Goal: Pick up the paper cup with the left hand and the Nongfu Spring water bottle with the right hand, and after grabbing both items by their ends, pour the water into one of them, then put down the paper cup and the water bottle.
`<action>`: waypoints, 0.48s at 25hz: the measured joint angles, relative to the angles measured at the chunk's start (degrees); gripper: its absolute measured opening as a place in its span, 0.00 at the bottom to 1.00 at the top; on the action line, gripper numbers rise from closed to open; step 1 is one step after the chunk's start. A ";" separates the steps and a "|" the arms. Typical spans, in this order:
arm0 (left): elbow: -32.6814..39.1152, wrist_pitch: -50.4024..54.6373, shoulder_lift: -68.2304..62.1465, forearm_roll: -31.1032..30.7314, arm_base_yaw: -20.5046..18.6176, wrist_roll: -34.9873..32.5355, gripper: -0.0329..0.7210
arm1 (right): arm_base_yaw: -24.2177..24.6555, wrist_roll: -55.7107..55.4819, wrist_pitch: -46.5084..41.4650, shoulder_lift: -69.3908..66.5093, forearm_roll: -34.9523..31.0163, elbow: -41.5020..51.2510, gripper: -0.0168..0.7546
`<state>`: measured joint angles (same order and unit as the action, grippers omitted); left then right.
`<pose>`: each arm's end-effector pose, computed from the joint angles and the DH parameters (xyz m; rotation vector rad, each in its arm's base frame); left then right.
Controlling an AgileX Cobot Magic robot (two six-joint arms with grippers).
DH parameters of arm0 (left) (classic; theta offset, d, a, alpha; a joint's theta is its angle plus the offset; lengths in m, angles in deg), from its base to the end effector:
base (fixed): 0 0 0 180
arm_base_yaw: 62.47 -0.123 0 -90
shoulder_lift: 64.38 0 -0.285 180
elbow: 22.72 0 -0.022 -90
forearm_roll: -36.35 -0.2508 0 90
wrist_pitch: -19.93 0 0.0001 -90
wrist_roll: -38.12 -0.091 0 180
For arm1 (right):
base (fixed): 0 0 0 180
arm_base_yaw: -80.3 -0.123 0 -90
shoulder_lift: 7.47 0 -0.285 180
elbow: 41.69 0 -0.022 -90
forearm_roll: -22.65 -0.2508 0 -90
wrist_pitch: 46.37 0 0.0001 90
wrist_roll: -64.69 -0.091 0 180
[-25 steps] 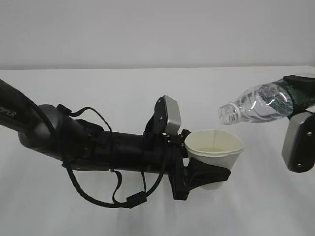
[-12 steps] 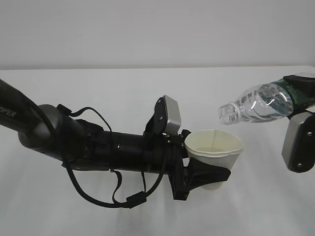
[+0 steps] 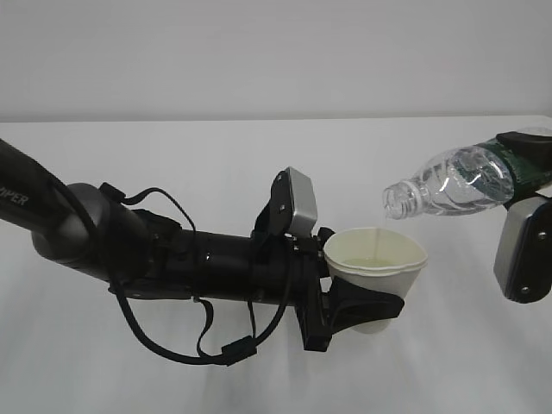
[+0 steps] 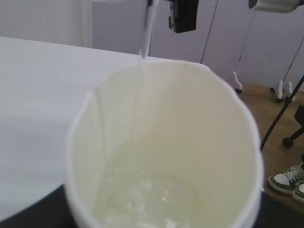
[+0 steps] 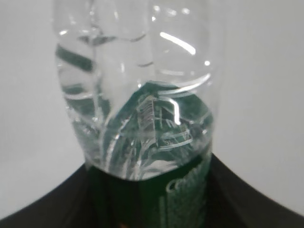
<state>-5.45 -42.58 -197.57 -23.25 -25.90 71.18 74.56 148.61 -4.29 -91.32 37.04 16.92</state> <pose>0.2751 -0.2907 0.1069 1.2333 1.4648 -1.1773 0.2250 0.0378 0.2032 -1.5166 1.0956 -0.9609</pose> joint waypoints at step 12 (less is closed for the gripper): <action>0.00 0.00 0.00 -0.19 0.00 0.00 0.60 | 0.00 1.29 0.00 0.00 -0.76 0.00 0.53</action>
<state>-5.45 -42.58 -197.57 -23.43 -25.90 71.18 74.56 149.90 -4.29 -91.32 36.28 16.92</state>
